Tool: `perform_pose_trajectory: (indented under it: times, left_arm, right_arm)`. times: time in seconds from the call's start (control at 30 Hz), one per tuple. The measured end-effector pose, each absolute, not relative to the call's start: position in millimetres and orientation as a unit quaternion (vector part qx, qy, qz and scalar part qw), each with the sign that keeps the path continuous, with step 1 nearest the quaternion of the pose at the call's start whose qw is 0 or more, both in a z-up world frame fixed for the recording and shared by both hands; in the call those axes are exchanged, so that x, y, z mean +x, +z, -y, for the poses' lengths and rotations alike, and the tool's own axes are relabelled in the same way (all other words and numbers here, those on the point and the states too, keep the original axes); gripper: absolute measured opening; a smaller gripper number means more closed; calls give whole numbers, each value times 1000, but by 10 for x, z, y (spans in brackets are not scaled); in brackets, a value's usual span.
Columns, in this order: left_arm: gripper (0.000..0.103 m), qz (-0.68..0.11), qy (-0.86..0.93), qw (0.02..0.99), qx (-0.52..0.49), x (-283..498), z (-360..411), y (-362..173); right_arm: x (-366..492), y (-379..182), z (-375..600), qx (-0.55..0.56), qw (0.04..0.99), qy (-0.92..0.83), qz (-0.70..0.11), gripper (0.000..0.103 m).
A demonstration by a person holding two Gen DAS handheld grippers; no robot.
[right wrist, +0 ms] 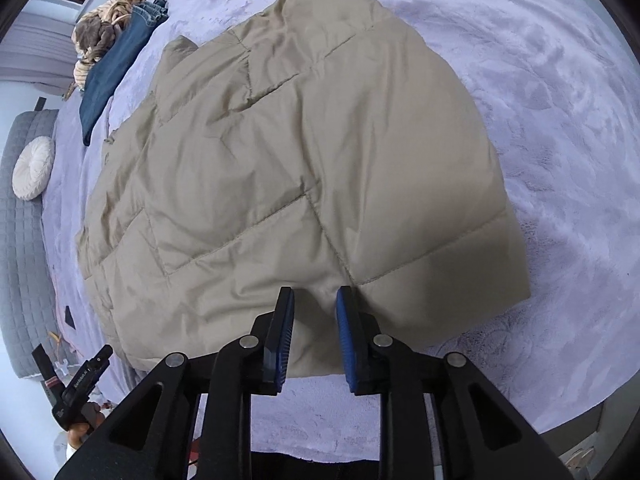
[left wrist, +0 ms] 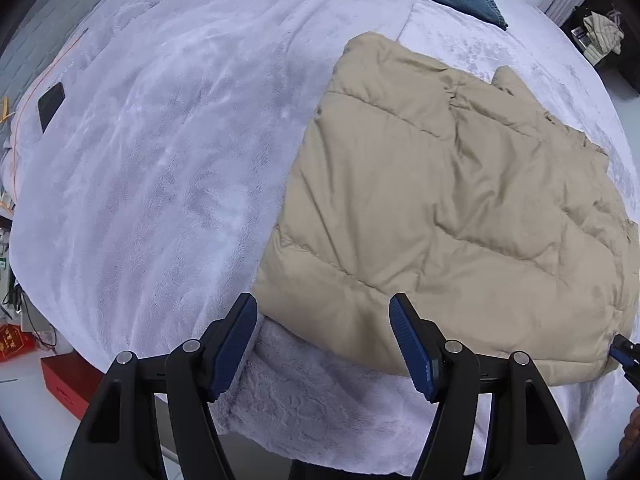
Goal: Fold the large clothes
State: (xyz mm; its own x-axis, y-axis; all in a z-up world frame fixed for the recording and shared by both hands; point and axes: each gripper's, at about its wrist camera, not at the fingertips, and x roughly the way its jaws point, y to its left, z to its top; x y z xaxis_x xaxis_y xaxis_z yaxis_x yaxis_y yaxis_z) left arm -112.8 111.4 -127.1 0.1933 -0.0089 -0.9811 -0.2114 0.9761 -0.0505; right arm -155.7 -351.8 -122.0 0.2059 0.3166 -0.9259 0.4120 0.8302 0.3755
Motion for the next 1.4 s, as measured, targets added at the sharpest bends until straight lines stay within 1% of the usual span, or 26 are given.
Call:
perform_pose_trajectory:
  times: [0.07,0.1,0.13,0.17,0.27,0.33,0.57,0.63,0.77,0.8,1.03,1.4]
  left_arm:
    - [70,-632,58,767,-89,-1108,-1009,-1174]
    - [74,-632,55,768,-89,-1101,-968,-1147]
    - [90,-630,53,770,-89,-1070,-911,-1092]
    - [99,-623,53,776,-86,-1064,-861,-1045]
    - [100,-614,47,785,-75,-1046,-690,-962]
    - [100,-611,44,787,-72,-1029,-606,-909]
    - [100,-605,44,793,-62,-978,-456,-800]
    - [100,-606,37,792,-57,-956,-451,-798]
    - [100,-614,22,787,-52,-901,-488,-861]
    - [100,-617,17,785,-52,-882,-515,-896]
    - [100,-631,-30,775,-28,-735,-735,-1084]
    - [100,-635,-54,769,-36,-516,-1195,-1282]
  right_arm:
    - [-1513,-1171,3431,286,722,-15,-630,37]
    - [-1486,-1141,3379,284,722,-6,-631,42]
    - [-1452,-1114,3322,279,723,3,-631,46]
    - [-1419,-1085,3266,273,726,13,-631,48]
    - [-1368,-1026,3155,254,731,33,-632,53]
    - [-1312,-999,3106,248,735,46,-630,60]
    - [-1158,-975,3019,239,741,76,-623,66]
    - [-1146,-937,2956,230,746,79,-620,78]
    - [-1160,-881,2750,210,752,87,-619,80]
    - [-1165,-888,2691,208,752,86,-620,86]
    - [-1216,-946,2290,221,754,60,-615,86]
    - [-1138,-1053,1745,228,750,28,-620,87]
